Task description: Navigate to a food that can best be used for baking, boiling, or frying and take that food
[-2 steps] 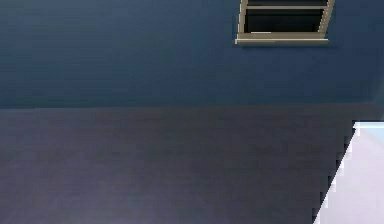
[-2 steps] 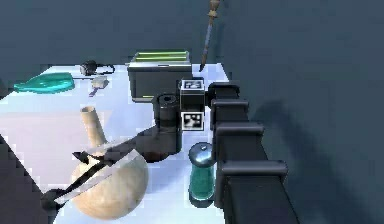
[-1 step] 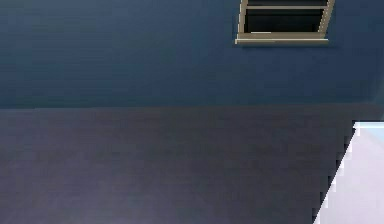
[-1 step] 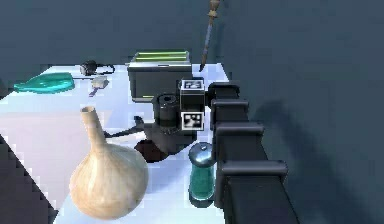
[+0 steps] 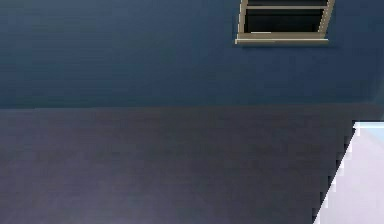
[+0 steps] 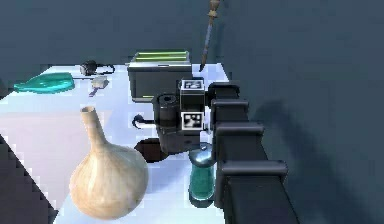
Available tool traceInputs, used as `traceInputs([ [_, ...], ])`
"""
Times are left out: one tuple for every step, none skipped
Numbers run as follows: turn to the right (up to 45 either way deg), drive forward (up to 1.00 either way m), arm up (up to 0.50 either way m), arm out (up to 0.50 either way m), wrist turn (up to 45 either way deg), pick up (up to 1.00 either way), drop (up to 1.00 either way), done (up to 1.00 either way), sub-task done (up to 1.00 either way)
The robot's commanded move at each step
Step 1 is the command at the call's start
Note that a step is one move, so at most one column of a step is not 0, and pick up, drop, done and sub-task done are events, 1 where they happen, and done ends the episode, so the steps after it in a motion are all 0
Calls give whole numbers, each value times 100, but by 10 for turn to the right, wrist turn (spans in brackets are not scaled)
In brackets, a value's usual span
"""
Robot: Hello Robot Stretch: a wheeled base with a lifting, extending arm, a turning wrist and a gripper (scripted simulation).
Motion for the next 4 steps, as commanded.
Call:
traceInputs([
  [0, 0, -12, 0, 0, 0, 0, 0, 0],
  [0, 0, 0, 0, 0, 100, 0, 0, 0],
  [0, 0, 10, 0, 0, 0, 0, 0, 0],
  [0, 0, 0, 0, 0, 0, 0, 100, 0],
])
